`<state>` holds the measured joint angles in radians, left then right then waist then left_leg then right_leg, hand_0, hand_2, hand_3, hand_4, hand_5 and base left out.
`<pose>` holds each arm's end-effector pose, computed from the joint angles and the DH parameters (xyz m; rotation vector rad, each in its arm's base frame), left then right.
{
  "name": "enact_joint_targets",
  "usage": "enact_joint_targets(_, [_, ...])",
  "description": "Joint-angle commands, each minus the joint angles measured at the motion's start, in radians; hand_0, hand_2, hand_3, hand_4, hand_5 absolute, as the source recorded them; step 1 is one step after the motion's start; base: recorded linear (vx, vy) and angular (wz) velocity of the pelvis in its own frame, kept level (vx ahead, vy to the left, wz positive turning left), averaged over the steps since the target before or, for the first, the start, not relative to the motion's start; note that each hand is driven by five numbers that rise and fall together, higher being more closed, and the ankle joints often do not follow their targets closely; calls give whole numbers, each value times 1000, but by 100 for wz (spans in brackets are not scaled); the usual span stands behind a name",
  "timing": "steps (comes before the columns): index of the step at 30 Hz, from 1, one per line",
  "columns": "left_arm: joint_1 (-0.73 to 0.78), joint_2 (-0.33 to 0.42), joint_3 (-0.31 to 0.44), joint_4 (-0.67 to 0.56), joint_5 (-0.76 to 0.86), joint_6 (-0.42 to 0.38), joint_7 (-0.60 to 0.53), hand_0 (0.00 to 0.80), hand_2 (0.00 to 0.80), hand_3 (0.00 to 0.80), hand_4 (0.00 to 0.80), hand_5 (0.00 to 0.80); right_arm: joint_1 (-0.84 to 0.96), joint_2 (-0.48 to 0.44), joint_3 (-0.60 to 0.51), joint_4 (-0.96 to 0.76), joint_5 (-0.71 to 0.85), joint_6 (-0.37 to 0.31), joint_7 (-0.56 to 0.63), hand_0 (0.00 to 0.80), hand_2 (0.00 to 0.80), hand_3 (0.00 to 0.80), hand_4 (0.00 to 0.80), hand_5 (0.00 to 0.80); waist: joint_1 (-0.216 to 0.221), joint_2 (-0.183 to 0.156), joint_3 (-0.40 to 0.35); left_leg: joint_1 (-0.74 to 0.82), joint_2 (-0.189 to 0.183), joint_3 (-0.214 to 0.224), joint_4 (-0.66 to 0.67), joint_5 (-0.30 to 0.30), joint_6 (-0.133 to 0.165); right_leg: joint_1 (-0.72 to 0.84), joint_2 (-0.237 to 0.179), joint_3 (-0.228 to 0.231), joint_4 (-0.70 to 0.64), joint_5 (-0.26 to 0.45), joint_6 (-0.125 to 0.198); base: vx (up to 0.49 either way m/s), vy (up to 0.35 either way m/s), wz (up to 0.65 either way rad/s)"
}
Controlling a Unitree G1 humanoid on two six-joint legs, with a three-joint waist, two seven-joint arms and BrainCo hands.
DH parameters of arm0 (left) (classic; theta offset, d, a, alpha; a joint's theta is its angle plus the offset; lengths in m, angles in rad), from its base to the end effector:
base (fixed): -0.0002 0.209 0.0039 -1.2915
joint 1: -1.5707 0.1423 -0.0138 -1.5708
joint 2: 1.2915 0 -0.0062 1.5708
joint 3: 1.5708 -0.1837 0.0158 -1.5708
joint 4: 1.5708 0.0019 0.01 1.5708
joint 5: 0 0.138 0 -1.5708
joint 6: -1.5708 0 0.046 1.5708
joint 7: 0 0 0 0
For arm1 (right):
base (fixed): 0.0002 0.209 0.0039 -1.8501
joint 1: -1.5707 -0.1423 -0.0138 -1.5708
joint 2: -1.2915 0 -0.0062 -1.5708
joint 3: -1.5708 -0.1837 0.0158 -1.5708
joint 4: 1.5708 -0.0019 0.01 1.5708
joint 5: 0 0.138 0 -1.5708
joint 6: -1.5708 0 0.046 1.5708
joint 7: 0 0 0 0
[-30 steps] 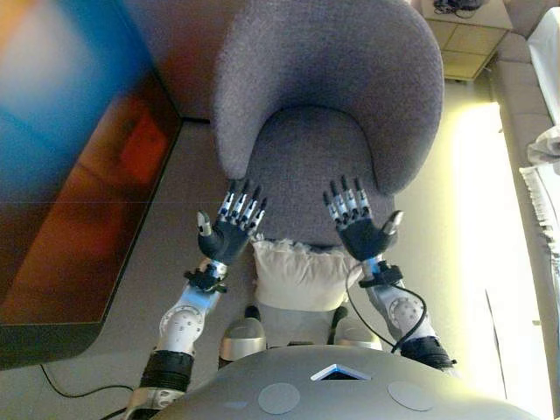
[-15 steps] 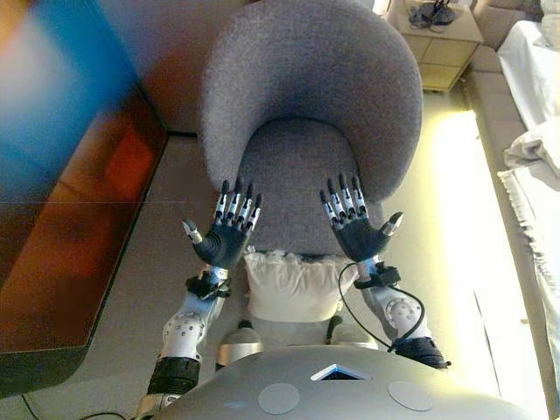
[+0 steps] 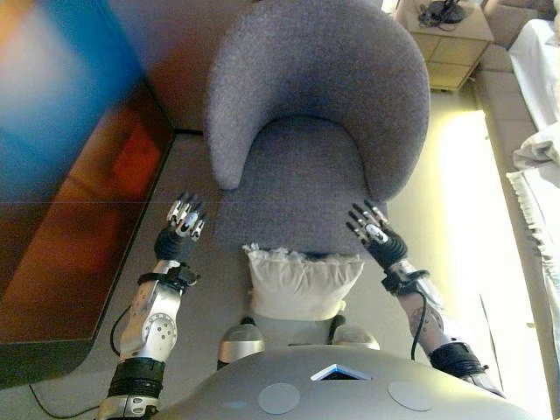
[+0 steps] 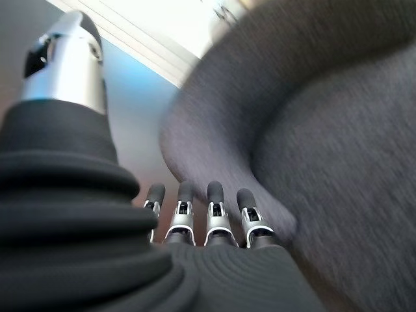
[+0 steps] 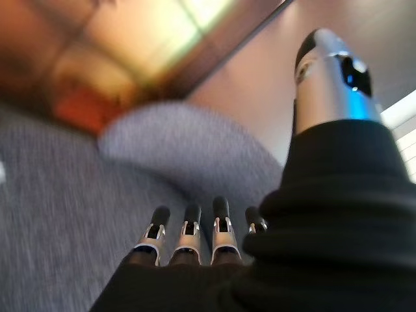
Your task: Pick up the cushion and take it to the sofa
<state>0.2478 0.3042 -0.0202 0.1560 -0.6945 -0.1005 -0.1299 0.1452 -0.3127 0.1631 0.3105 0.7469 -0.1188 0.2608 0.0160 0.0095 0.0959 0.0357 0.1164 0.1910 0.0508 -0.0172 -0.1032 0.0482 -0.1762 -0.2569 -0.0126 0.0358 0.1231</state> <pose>0.1374 0.2241 -0.0110 -0.3915 0.2453 0.0620 0.1516 -0.2048 -0.0279 0.4479 0.3086 0.1460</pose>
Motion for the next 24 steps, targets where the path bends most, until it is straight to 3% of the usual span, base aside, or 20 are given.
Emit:
enact_joint_targets(1, [-54, 51, 3, -9, 84, -66, 60, 0, 0, 0, 0, 0, -74, 9, -17, -3, -102, -86, -84, 0, 0, 0, 0, 0, 14, -45, 26, -99, 52, 0, 201, -55, -17, -33, -86, 4, 58, 22, 53, 9, 144, 19])
enact_joint_targets(6, [-83, 47, -13, 92, 149, -75, 108, 0, 0, 0, 0, 0, -86, 34, -30, 62, -137, -96, -161, 0, 0, 0, 0, 0, 20, -46, 39, -95, 30, -1, 165, -52, 5, -71, -139, -1, 131, 24, 81, 1, 99, 2])
enact_joint_targets(8, [-114, 54, -28, 119, 170, -69, 109, 0, 0, 0, 0, 0, -106, 37, -32, 92, -165, -99, -197, 0, 0, 0, 0, 0, 27, -50, 58, -121, 25, 3, 197, -64, 16, -106, -165, -10, 202, 21, 77, -87, 33, 0])
enact_joint_targets(11, [-144, 75, -59, 155, 180, -73, 91, 0, 0, 0, 0, 0, -141, 29, -13, 139, -176, -115, -248, 0, 0, 0, 0, 0, 40, -50, 98, -168, 25, -16, 271, -95, 29, -168, -199, 12, 324, 33, 67, -41, -33, -1])
enact_joint_targets(13, [-189, 89, -81, 207, 164, -85, 89, 0, 0, 0, 0, 0, -177, 21, -1, 180, -177, -117, -266, 0, 0, 0, 0, 0, 40, -53, 129, -221, 42, -37, 344, -117, 11, -224, -252, 50, 319, 70, 74, -62, -186, -6])
enact_joint_targets(16, [-279, 108, -120, 276, 128, -111, 115, 0, 0, 0, 0, 0, -257, -4, 10, 252, -185, -109, -292, 0, 0, 0, 0, 0, 29, -52, 181, -317, 76, -73, 426, -138, -31, -292, -295, 103, 262, 136, 106, -143, -252, 17])
enact_joint_targets(20, [-417, 123, -181, 345, 100, -163, 172, 0, 0, 0, 0, 0, -417, -27, 47, 365, -189, -109, -375, 0, 0, 0, 0, 0, 24, -48, 269, -498, 138, -121, 538, -138, -66, -424, -282, 117, 307, 128, 124, -247, -224, 9])
enact_joint_targets(24, [-564, 90, -247, 434, 83, -195, 230, 0, 0, 0, 0, 0, -577, -57, 77, 451, -192, -87, -438, 0, 0, 0, 0, 0, 3, -28, 340, -626, 149, -166, 556, -98, -76, -576, -247, 173, 417, 79, 119, -204, -28, -26])
